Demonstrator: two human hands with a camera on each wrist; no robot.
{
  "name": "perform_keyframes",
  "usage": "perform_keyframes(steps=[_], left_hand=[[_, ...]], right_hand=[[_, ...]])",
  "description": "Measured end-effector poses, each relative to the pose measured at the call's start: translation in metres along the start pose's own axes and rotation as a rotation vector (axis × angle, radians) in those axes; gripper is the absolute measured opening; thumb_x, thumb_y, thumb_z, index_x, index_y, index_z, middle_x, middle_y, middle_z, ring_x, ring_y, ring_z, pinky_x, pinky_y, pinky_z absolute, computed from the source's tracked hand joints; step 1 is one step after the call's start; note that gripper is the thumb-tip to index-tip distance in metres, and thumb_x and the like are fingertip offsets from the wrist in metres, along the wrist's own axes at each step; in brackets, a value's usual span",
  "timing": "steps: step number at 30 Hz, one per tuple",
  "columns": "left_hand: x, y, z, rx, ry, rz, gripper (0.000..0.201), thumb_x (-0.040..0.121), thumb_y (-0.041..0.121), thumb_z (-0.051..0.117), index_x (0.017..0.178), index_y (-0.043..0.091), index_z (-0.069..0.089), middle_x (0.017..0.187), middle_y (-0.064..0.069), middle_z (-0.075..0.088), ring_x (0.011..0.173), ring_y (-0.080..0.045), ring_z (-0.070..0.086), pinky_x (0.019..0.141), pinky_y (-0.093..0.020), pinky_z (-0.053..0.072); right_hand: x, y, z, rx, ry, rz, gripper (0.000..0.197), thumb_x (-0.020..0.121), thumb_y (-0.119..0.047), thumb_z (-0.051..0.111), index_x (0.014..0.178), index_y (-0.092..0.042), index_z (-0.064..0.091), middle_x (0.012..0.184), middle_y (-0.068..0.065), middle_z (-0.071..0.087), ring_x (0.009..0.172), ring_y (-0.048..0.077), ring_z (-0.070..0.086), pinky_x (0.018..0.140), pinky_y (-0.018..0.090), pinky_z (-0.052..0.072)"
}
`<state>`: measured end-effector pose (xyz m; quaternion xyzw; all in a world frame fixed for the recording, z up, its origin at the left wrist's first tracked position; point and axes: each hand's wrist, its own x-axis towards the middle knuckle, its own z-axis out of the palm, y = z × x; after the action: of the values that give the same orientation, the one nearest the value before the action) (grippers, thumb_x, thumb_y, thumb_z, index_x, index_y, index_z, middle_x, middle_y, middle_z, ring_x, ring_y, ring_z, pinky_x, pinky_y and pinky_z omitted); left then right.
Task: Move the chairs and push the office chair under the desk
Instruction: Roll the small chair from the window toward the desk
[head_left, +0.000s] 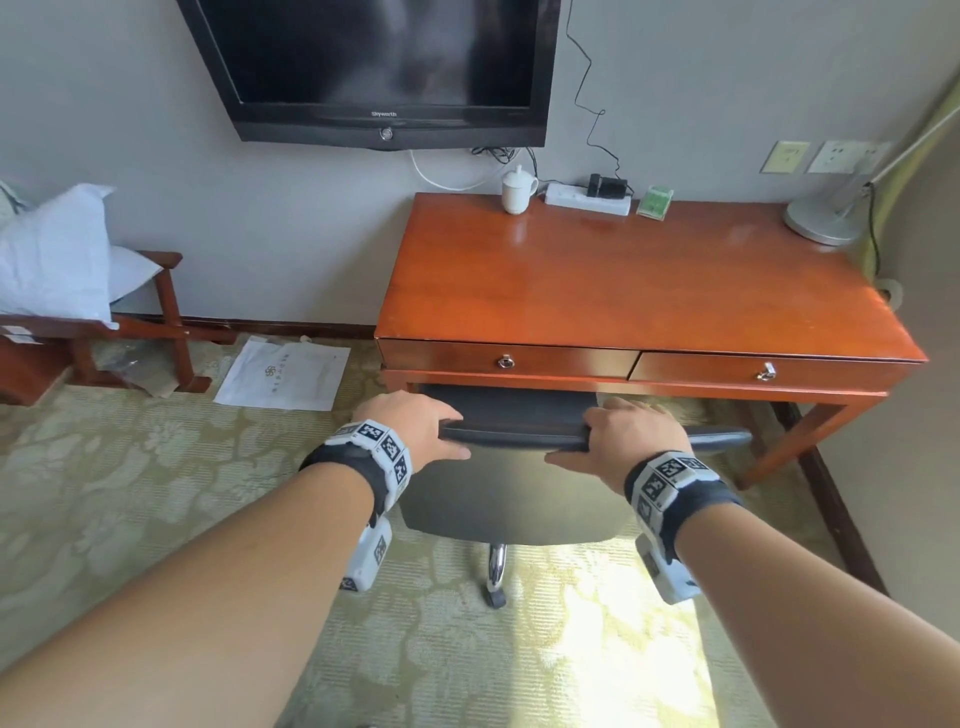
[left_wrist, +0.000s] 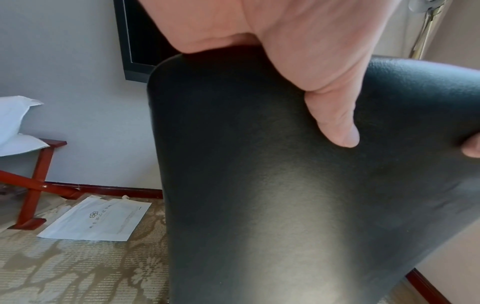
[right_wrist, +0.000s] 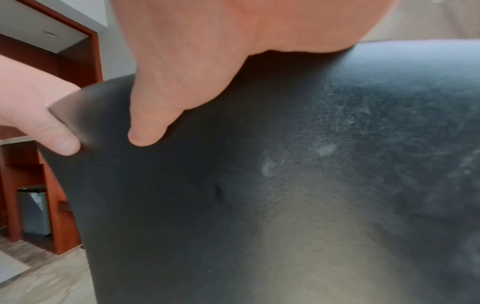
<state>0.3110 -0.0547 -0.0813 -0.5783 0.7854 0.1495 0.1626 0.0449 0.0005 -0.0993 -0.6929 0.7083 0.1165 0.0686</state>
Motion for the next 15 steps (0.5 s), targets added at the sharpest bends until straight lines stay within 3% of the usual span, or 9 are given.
perform_keyframes(steps=[7, 11, 13, 15], left_hand=[[-0.003, 0.002, -0.001, -0.057, -0.029, -0.010, 0.067, 0.089, 0.071, 0.062, 0.150, 0.046, 0.049, 0.151, 0.006, 0.057, 0.129, -0.025, 0.059, 0.100, -0.040, 0.054], [0.003, -0.002, -0.016, -0.297, -0.183, 0.051, 0.084, 0.082, 0.055, 0.082, 0.155, 0.042, 0.043, 0.156, 0.007, 0.051, 0.133, -0.018, 0.057, 0.097, -0.029, 0.049], [0.005, -0.001, -0.034, -0.366, -0.264, 0.095, 0.088, 0.081, 0.055, 0.083, 0.157, 0.041, 0.040, 0.158, 0.004, 0.050, 0.135, -0.016, 0.055, 0.099, -0.026, 0.045], [0.010, 0.003, -0.058, -0.323, -0.208, 0.149, 0.079, 0.085, 0.060, 0.076, 0.155, 0.040, 0.044, 0.155, 0.004, 0.052, 0.132, -0.015, 0.057, 0.107, -0.028, 0.043]], right_hand=[[0.000, -0.002, -0.001, 0.011, -0.028, 0.011, 0.073, 0.080, -0.095, 0.044, 0.104, -0.028, 0.062, 0.102, -0.003, 0.058, 0.091, 0.022, 0.050, 0.086, 0.039, 0.041], [0.000, 0.005, -0.009, 0.055, -0.129, 0.022, 0.070, 0.077, -0.095, 0.047, 0.101, -0.030, 0.058, 0.104, -0.002, 0.057, 0.100, 0.023, 0.055, 0.087, 0.040, 0.039], [-0.002, 0.011, -0.018, 0.119, -0.183, 0.039, 0.077, 0.075, -0.098, 0.042, 0.111, -0.034, 0.064, 0.113, -0.003, 0.063, 0.113, 0.024, 0.058, 0.095, 0.041, 0.041], [-0.009, 0.018, -0.035, 0.164, -0.154, 0.096, 0.089, 0.077, -0.099, 0.037, 0.134, -0.036, 0.065, 0.133, -0.004, 0.066, 0.131, 0.026, 0.054, 0.108, 0.045, 0.039]])
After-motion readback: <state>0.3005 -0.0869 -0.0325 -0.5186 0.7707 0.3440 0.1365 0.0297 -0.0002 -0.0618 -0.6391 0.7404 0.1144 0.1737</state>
